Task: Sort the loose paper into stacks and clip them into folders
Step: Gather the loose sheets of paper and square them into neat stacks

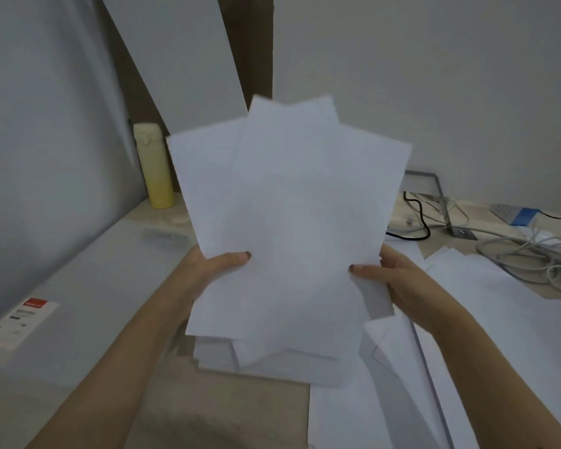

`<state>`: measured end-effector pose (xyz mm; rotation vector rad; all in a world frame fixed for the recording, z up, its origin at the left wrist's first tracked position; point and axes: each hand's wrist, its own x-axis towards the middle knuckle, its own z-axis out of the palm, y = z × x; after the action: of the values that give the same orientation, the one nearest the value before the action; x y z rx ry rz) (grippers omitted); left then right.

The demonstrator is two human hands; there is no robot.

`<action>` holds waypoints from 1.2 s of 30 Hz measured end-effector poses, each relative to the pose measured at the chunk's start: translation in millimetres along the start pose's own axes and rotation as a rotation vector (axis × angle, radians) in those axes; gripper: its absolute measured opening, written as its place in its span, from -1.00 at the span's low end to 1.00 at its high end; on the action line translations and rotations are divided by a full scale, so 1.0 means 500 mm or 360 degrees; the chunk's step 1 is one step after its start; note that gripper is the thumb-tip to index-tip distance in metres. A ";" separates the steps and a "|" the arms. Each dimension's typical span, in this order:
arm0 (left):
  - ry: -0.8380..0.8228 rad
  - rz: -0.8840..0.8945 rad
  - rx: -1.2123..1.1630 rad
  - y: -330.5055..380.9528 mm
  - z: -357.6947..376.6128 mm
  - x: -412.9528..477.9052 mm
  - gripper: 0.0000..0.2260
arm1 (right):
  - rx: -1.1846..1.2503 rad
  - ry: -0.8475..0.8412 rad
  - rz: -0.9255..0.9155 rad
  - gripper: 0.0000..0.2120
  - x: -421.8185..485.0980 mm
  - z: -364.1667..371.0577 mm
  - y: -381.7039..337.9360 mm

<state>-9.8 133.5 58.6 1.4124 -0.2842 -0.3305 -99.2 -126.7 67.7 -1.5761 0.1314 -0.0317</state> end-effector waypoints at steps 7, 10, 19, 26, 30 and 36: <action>-0.0087 0.0306 -0.0067 0.095 0.034 0.002 -0.64 | 0.0082 -0.0091 -0.0258 -0.77 -0.011 0.008 -0.107; -0.0136 0.0390 -0.0019 0.115 0.048 -0.002 -0.63 | 0.0063 -0.0101 -0.0336 -0.79 -0.015 0.014 -0.134; 0.0038 0.0385 -0.0128 0.111 0.051 -0.002 -0.69 | 0.0215 -0.0140 -0.0335 -0.57 -0.023 0.013 -0.108; 0.0216 0.0221 -0.0148 0.056 0.062 -0.013 -0.58 | 0.0240 -0.0108 -0.0074 -0.81 -0.025 0.035 -0.039; 0.0212 0.0406 -0.0177 0.082 0.062 -0.018 -0.67 | 0.0303 -0.0128 -0.0266 -0.69 -0.034 0.028 -0.073; 0.0297 0.0178 -0.0066 -0.018 0.065 -0.038 -0.63 | 0.0198 -0.0040 -0.0004 -0.48 -0.064 0.014 0.035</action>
<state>-40.7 110.1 54.0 1.3697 -0.2011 -0.1112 -131.5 -116.6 52.3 -1.4518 0.1059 -0.0216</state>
